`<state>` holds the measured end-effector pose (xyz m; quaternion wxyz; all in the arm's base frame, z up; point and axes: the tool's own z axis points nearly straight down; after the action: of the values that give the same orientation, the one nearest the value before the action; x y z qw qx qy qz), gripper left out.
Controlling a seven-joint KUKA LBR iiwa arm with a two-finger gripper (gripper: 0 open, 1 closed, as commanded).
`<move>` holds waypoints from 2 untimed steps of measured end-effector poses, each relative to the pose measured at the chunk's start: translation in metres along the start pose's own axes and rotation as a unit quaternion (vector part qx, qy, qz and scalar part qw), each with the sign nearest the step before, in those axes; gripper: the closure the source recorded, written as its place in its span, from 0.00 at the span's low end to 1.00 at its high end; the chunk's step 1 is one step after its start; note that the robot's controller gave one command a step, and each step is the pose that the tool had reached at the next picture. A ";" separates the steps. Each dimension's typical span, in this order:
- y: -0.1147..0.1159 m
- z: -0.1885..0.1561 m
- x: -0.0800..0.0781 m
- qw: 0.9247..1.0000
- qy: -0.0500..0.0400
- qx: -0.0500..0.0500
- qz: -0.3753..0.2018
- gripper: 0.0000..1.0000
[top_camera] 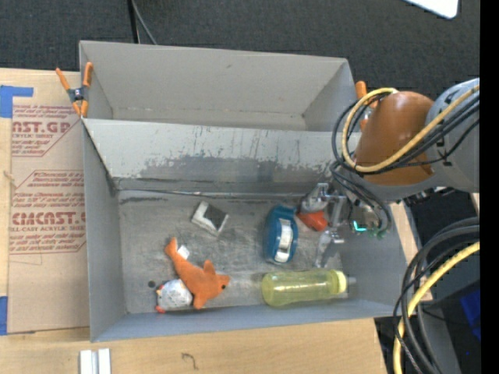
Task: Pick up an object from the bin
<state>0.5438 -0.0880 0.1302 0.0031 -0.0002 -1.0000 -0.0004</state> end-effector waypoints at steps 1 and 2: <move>0.000 -0.004 -0.002 1.000 -0.003 0.000 0.000 0.00; 0.021 0.030 -0.006 1.000 -0.009 0.003 -0.012 0.00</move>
Offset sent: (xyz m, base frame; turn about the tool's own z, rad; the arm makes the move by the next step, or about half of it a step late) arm 0.0044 0.0414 -0.0595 -0.0464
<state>0.5501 -0.0668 0.1000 -0.0062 0.0113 -0.9999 0.0022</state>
